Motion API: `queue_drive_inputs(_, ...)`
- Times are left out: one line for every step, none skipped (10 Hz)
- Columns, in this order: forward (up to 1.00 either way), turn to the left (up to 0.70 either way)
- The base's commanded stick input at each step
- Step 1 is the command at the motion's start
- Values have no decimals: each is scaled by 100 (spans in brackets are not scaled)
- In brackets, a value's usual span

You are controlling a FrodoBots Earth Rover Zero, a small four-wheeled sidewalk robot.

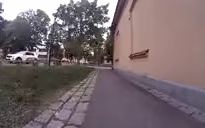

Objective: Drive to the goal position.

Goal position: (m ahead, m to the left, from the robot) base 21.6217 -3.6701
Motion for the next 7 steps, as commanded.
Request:
queue_drive_inputs(45,0)
queue_drive_inputs(45,0)
queue_drive_inputs(45,0)
queue_drive_inputs(45,0)
queue_drive_inputs(45,0)
queue_drive_inputs(45,0)
queue_drive_inputs(45,0)
